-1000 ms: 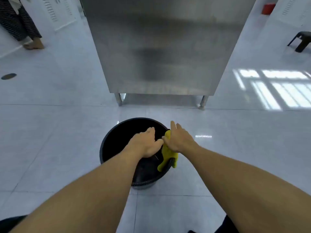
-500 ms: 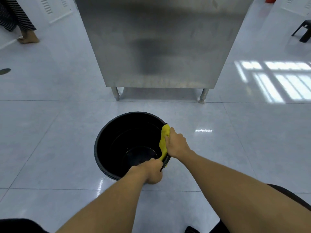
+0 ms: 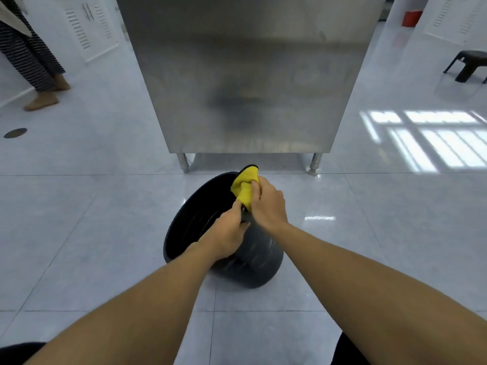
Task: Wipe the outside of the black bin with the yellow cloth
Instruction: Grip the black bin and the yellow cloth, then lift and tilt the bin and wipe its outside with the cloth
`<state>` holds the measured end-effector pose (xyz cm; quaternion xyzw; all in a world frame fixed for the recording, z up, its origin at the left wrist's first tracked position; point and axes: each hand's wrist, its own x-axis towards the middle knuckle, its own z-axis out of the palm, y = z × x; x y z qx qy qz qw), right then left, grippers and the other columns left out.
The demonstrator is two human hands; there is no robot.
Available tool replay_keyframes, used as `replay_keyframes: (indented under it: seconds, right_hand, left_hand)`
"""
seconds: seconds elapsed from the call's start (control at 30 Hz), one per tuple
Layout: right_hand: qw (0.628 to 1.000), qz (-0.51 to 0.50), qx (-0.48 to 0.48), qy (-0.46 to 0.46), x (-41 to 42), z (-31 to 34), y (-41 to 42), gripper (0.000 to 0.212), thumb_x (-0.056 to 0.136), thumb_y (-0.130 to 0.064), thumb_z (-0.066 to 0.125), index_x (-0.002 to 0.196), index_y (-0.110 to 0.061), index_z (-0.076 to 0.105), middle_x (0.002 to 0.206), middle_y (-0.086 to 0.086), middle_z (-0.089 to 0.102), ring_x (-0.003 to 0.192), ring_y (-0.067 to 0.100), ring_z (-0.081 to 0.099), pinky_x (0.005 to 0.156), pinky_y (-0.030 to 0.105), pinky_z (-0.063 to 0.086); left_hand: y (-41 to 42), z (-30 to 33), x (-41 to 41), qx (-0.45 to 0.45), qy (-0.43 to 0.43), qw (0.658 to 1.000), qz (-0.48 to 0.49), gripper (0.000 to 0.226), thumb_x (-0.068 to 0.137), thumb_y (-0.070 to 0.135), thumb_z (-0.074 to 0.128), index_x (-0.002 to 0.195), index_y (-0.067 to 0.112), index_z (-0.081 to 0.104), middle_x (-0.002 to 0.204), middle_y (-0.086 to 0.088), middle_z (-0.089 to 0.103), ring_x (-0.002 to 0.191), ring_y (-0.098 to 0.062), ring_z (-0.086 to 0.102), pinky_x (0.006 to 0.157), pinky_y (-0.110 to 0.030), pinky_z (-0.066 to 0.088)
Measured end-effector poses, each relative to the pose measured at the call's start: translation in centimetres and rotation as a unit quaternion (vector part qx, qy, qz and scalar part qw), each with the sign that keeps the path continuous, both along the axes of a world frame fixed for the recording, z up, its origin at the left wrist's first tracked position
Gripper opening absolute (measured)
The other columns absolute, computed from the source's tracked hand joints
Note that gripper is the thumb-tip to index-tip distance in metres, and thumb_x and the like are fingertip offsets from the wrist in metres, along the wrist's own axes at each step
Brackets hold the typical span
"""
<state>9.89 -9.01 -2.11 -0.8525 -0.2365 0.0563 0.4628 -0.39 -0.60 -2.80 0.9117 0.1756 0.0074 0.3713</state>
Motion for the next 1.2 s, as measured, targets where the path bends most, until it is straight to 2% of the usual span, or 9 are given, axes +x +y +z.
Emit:
replay_keyframes:
  seconds: [0.23, 0.37, 0.47, 0.57, 0.7, 0.77, 0.83, 1.0, 1.2]
  right_hand:
    - [0.998, 0.0, 0.054, -0.022, -0.7, 2.7, 0.1, 0.042, 0.109, -0.024, 0.033, 0.149, -0.022, 0.048, 0.114, 0.005, 0.071, 0.099, 0.024, 0.065, 0.083, 0.033, 0.048]
    - [0.996, 0.041, 0.026, -0.07, -1.2, 3.5, -0.1, 0.057, 0.104, -0.008, 0.035, 0.157, -0.03, 0.035, 0.127, 0.007, 0.061, 0.111, 0.024, 0.057, 0.098, 0.039, 0.049]
    - [0.996, 0.054, -0.024, -0.07, -0.4, 4.2, -0.6, 0.068, 0.103, -0.004, 0.04, 0.159, -0.039, 0.023, 0.116, 0.007, 0.051, 0.098, 0.023, 0.05, 0.091, 0.035, 0.045]
    - [0.996, 0.032, -0.084, -0.017, 0.3, 3.8, -1.6, 0.067, 0.099, -0.003, 0.046, 0.156, -0.036, 0.034, 0.114, 0.008, 0.042, 0.094, 0.029, 0.05, 0.093, 0.037, 0.045]
    - [0.975, -0.085, -0.162, 0.13, 1.4, 1.9, -2.7, 0.031, 0.092, -0.013, 0.057, 0.122, -0.01, 0.062, 0.122, 0.018, 0.051, 0.108, 0.042, 0.06, 0.086, 0.04, 0.049]
    - [0.972, -0.088, -0.122, 0.183, 1.7, 1.4, -2.6, 0.021, 0.083, -0.024, 0.051, 0.099, -0.016, 0.062, 0.111, 0.017, 0.056, 0.094, 0.041, 0.062, 0.077, 0.043, 0.052]
    - [0.983, -0.078, -0.062, 0.153, 1.6, 1.4, -1.8, 0.029, 0.074, -0.038, 0.042, 0.088, -0.017, 0.057, 0.099, 0.015, 0.062, 0.084, 0.038, 0.06, 0.071, 0.043, 0.053]
    - [0.998, 0.003, 0.058, 0.0, -1.2, 4.0, 0.0, 0.015, 0.086, -0.034, 0.059, 0.097, -0.024, 0.062, 0.097, 0.003, 0.066, 0.094, 0.028, 0.063, 0.085, 0.047, 0.054]
    - [0.993, 0.069, 0.09, -0.032, -3.3, 3.7, 1.2, 0.037, 0.097, -0.035, 0.05, 0.134, -0.029, 0.049, 0.121, -0.005, 0.059, 0.115, 0.024, 0.053, 0.097, 0.048, 0.05]
  left_hand:
    - [0.8, 3.9, 1.2, -0.025, -0.141, 0.988, 0.061, 0.022, 0.097, 0.015, 0.052, 0.118, 0.012, 0.057, 0.108, -0.007, 0.07, 0.096, -0.024, 0.065, 0.087, -0.046, 0.054]
    - [1.2, 5.6, 2.0, 0.016, -0.159, 0.981, 0.109, 0.007, 0.094, 0.009, 0.051, 0.091, 0.012, 0.056, 0.077, -0.001, 0.064, 0.066, -0.013, 0.057, 0.056, -0.018, 0.041]
    - [1.6, 6.5, 2.0, 0.031, -0.193, 0.974, 0.115, 0.007, 0.093, 0.008, 0.056, 0.09, 0.008, 0.062, 0.077, 0.0, 0.065, 0.067, -0.012, 0.058, 0.056, -0.015, 0.041]
    - [2.3, 7.1, 1.8, 0.035, -0.199, 0.969, 0.143, 0.015, 0.095, 0.01, 0.059, 0.083, 0.001, 0.063, 0.073, -0.007, 0.064, 0.063, -0.012, 0.054, 0.054, -0.022, 0.035]
    - [3.7, 7.8, 1.2, -0.048, -0.194, 0.96, 0.195, 0.017, 0.1, 0.016, 0.058, 0.1, 0.007, 0.073, 0.087, -0.005, 0.074, 0.08, -0.015, 0.068, 0.064, -0.019, 0.049]
    - [4.2, 7.9, 0.9, -0.066, -0.197, 0.958, 0.198, 0.017, 0.1, 0.019, 0.059, 0.103, 0.01, 0.073, 0.09, -0.001, 0.076, 0.085, -0.016, 0.071, 0.073, -0.026, 0.056]
    - [4.5, 8.1, 1.0, -0.064, -0.203, 0.959, 0.189, 0.015, 0.099, 0.02, 0.06, 0.102, 0.012, 0.072, 0.088, 0.001, 0.076, 0.084, -0.015, 0.071, 0.079, -0.034, 0.059]
    - [4.6, 8.2, 1.3, 0.018, -0.234, 0.96, 0.151, 0.023, 0.1, 0.023, 0.056, 0.087, 0.005, 0.065, 0.083, -0.007, 0.066, 0.078, -0.022, 0.062, 0.073, -0.038, 0.052]
    - [3.4, 7.2, 1.1, 0.13, -0.26, 0.95, 0.118, 0.02, 0.101, 0.018, 0.05, 0.082, 0.016, 0.053, 0.077, 0.001, 0.059, 0.069, -0.014, 0.053, 0.064, -0.034, 0.045]
